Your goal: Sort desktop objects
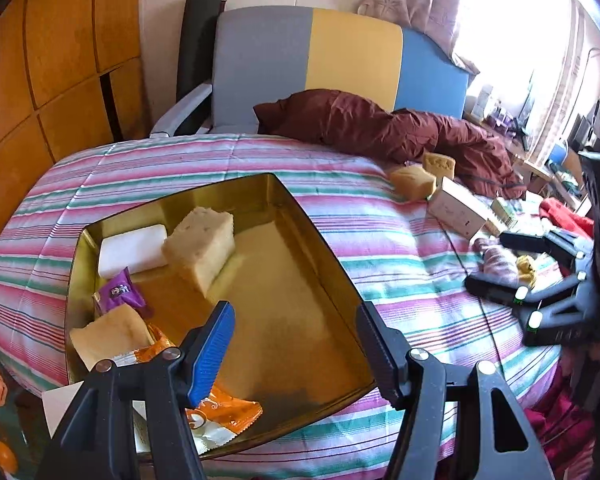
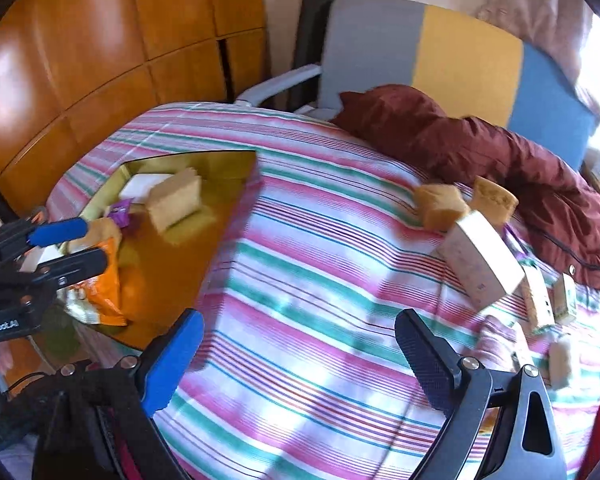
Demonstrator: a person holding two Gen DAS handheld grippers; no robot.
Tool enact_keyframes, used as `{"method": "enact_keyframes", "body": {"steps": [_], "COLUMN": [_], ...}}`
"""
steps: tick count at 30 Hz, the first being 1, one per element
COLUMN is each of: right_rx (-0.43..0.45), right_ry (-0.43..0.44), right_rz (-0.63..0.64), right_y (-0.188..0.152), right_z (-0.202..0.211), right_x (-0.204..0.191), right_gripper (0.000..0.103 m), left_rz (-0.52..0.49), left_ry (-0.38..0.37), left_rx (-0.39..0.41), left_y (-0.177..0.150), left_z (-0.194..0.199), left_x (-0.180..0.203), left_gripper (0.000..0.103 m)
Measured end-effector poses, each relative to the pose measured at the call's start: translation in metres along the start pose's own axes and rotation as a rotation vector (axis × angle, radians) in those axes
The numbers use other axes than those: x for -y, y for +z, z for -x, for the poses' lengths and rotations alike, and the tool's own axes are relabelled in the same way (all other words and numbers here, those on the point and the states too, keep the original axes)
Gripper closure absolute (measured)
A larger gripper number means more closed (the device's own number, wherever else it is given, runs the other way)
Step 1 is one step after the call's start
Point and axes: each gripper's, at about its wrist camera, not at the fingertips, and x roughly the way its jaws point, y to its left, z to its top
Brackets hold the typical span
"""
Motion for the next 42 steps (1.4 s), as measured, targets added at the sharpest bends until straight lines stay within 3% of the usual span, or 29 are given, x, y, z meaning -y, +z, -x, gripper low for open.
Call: {"method": "enact_keyframes", "body": {"steps": [8,15,18,22,29,32,34,42], "right_rx": [-0.015,-0.026,-0.043,-0.115,-0.186,-0.129,-0.089,-0.062], "right_ry": [-0.085,-0.170,-0.159,-0.163,-0.140,-0.122,-0.103,-0.099], "right_rz": [-0.179,-0.513,-0.629,-0.662,-0.658,-0.741,-0.784,-0.823], "right_y": [-0.004,-0.038,-0.057,-0.064,-0.071,-0.077,-0.080,-0.083], "right_z": [0.015,0.031,0.027,0.014,0.007,0.018,0.025,0.035], "right_x": [0.078,0.186,0.212,0.220,0.222,0.232,0.238,0.242], "right_gripper": [0.006,0.006,0.010,0.030,0.030,0.030,0.025,0.020], "left_rz": [-0.033,-0.062,-0.083,-0.117,-0.157,-0.169,-0.166,-0.107], "left_ry": [-0.037,-0.083,-0.105,-0.144,-0.277,-0.345,-0.401,-0.509], "left_rx": [-0.021,-0.042,-0.055,-0.066,-0.135,-0.167,-0.196,-0.332], "left_y": [0.001,0.008,0.012,0.018,0.027,0.034,0.038,0.051], "left_z": [-0.005,-0.013,-0.018,-0.024,-0.051,-0.065,-0.077,-0.132], "left_x": [0.011,0.028,0.038,0.060,0.112,0.139,0.157,0.210], "left_gripper": [0.039,0.039,0.039,0.039,0.039,0.039,0.039,0.039]}}
